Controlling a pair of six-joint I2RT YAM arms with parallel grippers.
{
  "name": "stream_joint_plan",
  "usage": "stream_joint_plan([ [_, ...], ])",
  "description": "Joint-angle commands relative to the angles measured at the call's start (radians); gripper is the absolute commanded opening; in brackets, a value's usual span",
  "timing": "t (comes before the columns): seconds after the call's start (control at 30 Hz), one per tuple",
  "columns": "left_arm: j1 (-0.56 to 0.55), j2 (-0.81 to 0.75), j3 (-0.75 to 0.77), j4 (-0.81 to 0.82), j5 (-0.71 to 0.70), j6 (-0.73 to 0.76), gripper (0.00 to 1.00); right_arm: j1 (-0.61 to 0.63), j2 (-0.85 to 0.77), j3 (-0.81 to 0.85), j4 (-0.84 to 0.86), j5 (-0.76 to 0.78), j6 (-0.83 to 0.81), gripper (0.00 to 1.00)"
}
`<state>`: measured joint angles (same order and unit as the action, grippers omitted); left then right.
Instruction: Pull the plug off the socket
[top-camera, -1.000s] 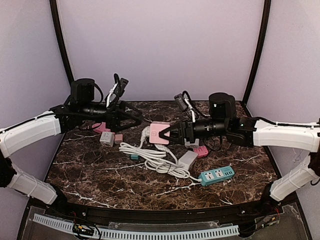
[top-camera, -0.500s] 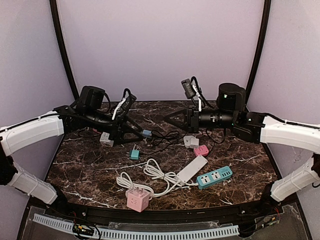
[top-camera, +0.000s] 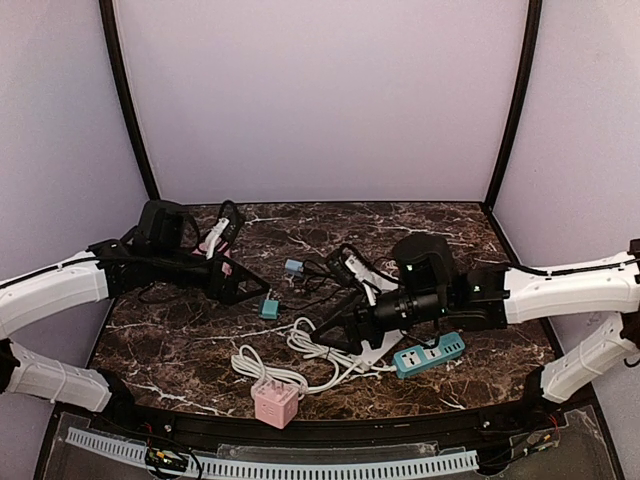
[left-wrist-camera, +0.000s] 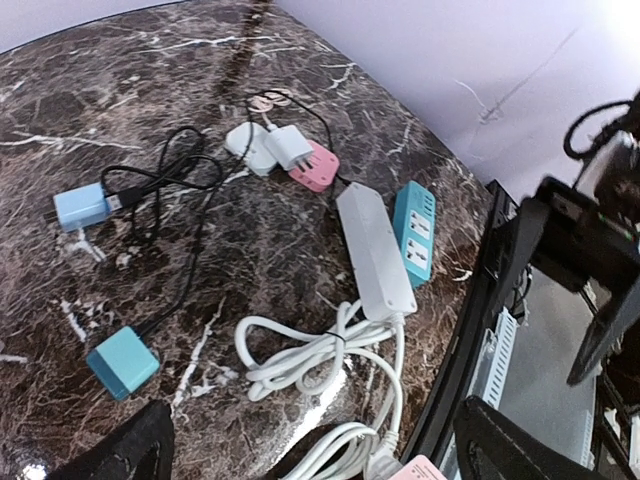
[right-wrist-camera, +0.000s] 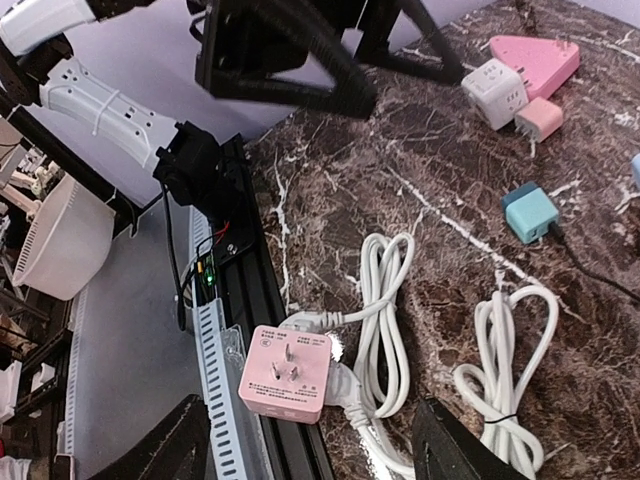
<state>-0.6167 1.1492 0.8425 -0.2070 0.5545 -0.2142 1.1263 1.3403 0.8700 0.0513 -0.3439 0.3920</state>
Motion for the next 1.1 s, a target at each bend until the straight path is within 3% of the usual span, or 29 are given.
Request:
stream_joint_plan([
  [0.0, 0.072, -0.004, 0.0, 0.014, -0.085, -0.09, 0.97, 0.056, 0.129, 0.06, 0.01, -0.009, 0.045, 0.68],
  [0.33, 0.169, 0.101, 0.149, -0.082, -0.095, 0.055, 0.97, 0.166, 0.392, 0.248, -0.002, -0.092, 0.07, 0.57],
  [0.97, 0.186, 0.086, 0.097, -0.037, -0.062, 0.062, 0.98, 0.204, 0.514, 0.306, -0.048, -0.026, 0.011, 0.56],
  [1.07, 0.186, 0.084, 0.096, -0.037, -0.06, 0.062, 0.98, 0.208, 0.523, 0.311, -0.048, -0.03, 0.001, 0.47],
])
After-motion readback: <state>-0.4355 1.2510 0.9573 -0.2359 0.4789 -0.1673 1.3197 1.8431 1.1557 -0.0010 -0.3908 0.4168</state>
